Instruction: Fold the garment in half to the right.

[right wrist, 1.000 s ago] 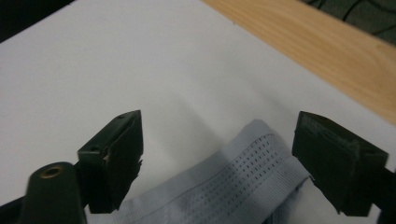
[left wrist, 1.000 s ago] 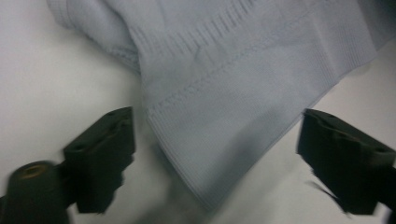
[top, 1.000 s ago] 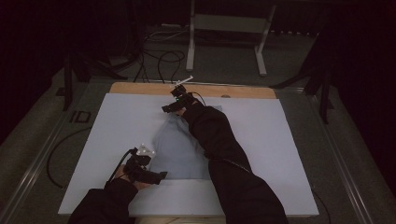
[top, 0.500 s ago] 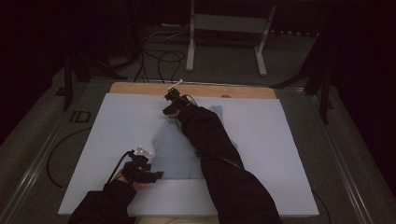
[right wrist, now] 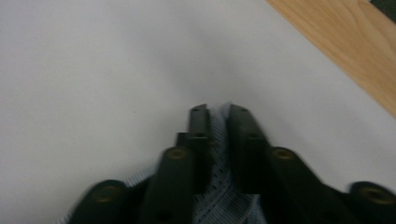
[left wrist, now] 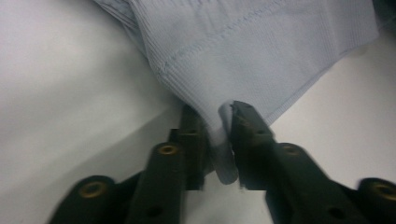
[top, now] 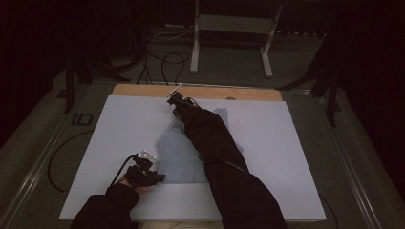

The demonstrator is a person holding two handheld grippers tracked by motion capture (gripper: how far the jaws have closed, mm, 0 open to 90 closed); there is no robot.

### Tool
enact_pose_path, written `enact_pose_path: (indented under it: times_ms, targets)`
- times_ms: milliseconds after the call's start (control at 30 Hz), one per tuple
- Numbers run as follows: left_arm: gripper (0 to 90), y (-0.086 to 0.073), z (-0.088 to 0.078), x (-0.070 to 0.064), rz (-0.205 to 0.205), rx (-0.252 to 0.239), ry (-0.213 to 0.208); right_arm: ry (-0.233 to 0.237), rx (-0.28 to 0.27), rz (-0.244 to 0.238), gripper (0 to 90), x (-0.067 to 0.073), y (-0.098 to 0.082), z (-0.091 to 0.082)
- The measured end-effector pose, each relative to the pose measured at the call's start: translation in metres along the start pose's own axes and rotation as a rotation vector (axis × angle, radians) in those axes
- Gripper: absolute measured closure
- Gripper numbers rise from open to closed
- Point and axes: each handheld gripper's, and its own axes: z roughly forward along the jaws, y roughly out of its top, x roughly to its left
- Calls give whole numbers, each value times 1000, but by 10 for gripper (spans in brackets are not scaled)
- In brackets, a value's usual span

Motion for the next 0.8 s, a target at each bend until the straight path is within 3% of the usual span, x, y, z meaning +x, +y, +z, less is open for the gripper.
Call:
enact_pose_path:
  times_ms: [100, 467, 800]
  targets:
    - [857, 3, 0, -1, 15, 8, -4, 34, -1, 16, 866, -3, 1, -2]
    - [867, 7, -5, -6, 49, 1, -29, 43, -24, 1, 870, -5, 4, -13]
    - [868, 18, -14, -17, 84, -20, -45, 59, -77, 6, 870, -13, 8, -34]
